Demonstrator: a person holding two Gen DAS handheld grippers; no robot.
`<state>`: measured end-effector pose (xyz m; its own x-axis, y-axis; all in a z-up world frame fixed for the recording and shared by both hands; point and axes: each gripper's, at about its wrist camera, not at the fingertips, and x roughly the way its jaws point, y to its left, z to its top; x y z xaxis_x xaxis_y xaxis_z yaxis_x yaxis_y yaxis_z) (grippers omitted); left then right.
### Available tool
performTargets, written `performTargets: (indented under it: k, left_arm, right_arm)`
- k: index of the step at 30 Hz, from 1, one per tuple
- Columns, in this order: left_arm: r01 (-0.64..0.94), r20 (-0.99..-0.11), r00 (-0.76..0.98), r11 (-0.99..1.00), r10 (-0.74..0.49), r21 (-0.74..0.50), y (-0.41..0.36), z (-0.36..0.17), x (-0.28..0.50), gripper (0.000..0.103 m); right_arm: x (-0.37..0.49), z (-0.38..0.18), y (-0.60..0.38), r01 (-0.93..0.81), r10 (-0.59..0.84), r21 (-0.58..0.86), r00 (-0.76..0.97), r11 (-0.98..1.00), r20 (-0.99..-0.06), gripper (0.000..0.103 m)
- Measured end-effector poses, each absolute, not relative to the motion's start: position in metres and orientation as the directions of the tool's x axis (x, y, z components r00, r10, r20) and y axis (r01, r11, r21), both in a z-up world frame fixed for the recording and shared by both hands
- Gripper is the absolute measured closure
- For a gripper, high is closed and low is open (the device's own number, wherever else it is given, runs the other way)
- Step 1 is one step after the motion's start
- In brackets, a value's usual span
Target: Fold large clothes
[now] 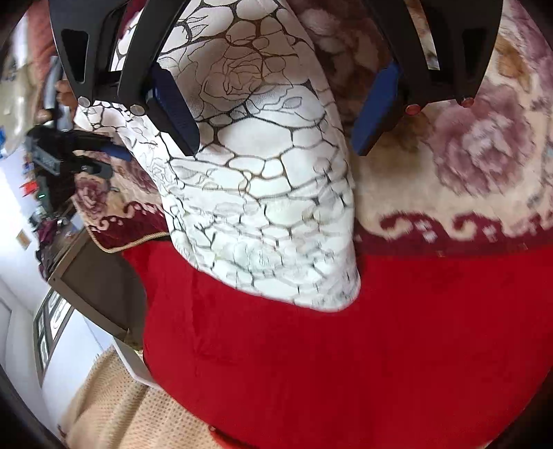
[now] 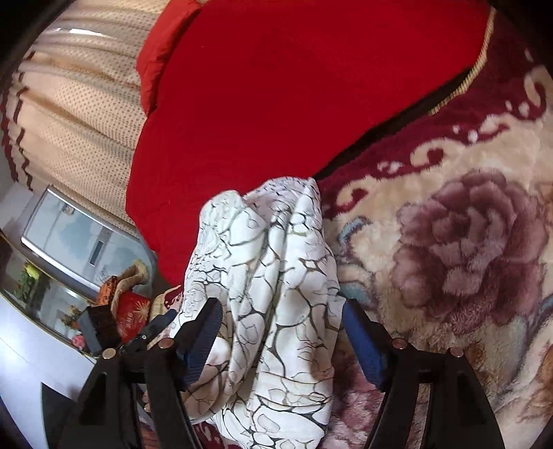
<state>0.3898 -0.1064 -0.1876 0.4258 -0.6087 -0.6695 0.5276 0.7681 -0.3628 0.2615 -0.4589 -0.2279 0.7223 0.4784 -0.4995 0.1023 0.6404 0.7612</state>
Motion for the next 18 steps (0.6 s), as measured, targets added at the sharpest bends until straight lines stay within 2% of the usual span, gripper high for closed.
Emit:
performTargets:
  k: [6,11,15,18]
  left_arm:
    - [0.466,-0.688,0.301,0.731,-0.660,-0.498,-0.100,-0.208,0.407,0.013]
    - [0.435,-0.664,0.205,0.675,-0.719,-0.596,-0.099,-0.220,0.415,0.013]
    - [0.407,-0.644,0.172,0.650,-0.745,-0.642,-0.098,-0.226,0.419,0.011]
    - [0.404,-0.627,0.169,0.634,-0.760,-0.660,-0.099,-0.227,0.419,0.008]
  right_arm:
    - [0.277,-0.253,-0.462,0.122,0.551,0.809,0.673,0.575,-0.493,0.027]
    - [0.298,-0.271,-0.451,0.111,0.626,0.847,0.625,0.520,-0.466,0.025]
    - [0.309,-0.273,-0.441,0.066,0.669,0.885,0.629,0.461,-0.396,0.006]
    - [0.319,-0.271,-0.429,0.040,0.683,0.890,0.626,0.454,-0.376,0.003]
